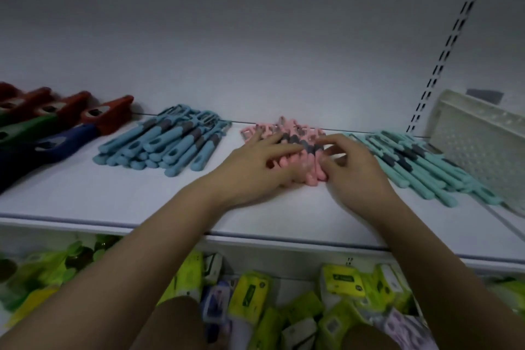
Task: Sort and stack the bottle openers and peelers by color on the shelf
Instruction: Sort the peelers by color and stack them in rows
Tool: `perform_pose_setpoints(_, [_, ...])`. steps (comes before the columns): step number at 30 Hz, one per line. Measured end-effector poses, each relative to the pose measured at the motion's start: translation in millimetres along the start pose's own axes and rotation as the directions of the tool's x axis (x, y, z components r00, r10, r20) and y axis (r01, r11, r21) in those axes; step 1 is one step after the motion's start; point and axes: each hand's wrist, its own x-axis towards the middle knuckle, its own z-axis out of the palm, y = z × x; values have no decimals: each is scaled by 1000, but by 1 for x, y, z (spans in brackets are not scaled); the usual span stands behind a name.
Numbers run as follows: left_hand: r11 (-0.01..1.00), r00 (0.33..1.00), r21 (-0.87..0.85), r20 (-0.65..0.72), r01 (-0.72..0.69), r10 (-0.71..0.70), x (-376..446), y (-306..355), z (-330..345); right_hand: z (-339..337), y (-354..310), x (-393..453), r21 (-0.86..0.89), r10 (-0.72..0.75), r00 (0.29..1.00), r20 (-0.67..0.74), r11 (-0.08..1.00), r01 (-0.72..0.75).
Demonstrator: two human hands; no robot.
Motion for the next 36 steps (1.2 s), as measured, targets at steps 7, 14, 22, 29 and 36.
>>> perform_pose_setpoints(7, [998, 989, 20, 133, -66, 63, 12, -15, -13, 4, 1, 0, -202, -32, 999, -8, 979, 30])
perform_pose_setpoints(14, [977, 991, 165, 11, -135, 135, 12, -13, -8, 5, -2, -1, -271, -117, 988, 104, 952, 141])
perform_pose_setpoints(22, [956, 974, 185, 25, -227, 227, 10, -12, -14, 7, -3, -2, -401, 13, 999, 32, 916, 1])
perform_pose_setpoints(29, [879, 959, 387, 73, -280, 273, 14, -7, -18, 2, -10, -3, -336, 57, 987, 153, 942, -2])
perform_pose_setpoints(36, [956, 937, -28, -206, -293, 281, 7, 86, 10, -100, 1, 16, -354, 119, 982, -144, 921, -163])
